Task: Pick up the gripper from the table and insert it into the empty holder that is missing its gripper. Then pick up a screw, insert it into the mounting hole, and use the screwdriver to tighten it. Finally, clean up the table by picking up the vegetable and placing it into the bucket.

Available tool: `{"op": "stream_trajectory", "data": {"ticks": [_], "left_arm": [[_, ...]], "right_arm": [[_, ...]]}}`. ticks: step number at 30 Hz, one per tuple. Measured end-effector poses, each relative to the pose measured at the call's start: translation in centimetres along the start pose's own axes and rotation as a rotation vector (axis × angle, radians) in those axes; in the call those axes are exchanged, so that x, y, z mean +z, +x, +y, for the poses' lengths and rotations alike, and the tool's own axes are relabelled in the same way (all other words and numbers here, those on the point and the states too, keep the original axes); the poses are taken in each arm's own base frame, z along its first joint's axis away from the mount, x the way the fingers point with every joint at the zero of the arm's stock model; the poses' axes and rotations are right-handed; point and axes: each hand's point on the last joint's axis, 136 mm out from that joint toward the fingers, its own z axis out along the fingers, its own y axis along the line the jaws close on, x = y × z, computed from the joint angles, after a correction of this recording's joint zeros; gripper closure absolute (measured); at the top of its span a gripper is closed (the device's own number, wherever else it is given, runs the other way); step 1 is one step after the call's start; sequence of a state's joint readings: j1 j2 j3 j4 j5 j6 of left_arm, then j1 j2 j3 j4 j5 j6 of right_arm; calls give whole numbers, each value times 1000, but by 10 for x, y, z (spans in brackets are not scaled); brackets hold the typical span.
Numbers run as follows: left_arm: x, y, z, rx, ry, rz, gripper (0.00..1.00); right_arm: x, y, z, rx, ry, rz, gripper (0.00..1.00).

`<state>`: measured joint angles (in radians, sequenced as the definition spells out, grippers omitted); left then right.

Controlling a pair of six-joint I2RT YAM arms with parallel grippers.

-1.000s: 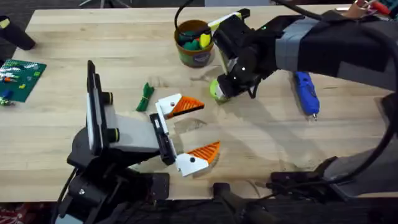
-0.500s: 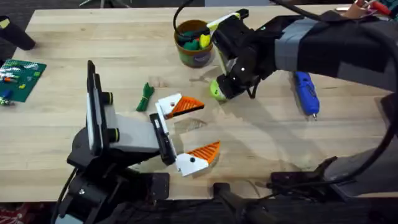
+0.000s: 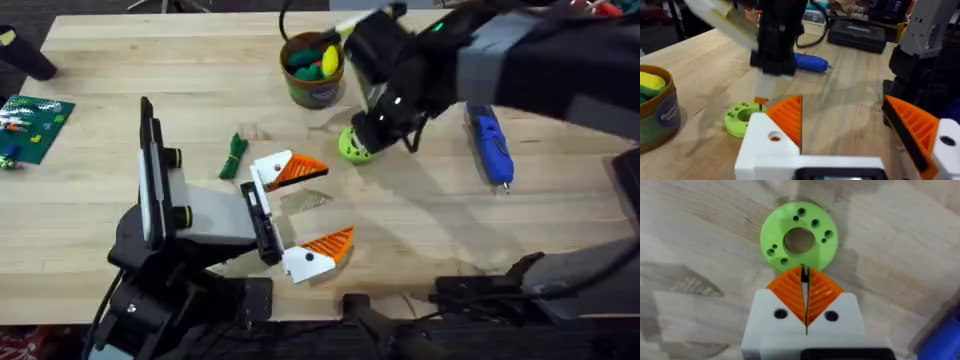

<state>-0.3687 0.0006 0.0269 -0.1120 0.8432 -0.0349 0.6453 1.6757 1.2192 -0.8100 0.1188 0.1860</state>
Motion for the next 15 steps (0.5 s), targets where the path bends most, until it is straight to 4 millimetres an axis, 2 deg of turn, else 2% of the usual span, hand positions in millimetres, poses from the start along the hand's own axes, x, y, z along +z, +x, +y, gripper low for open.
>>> {"op": "stream_trajectory", "data": {"ticks": [7, 15], "left_arm": [[0, 0, 0, 0, 0, 0, 15], [0, 0, 0, 0, 0, 0, 14]], "right_arm": [[-53, -17, -2, 10, -20, -110, 994], [-69, -6, -5, 10, -20, -107, 995]]}}
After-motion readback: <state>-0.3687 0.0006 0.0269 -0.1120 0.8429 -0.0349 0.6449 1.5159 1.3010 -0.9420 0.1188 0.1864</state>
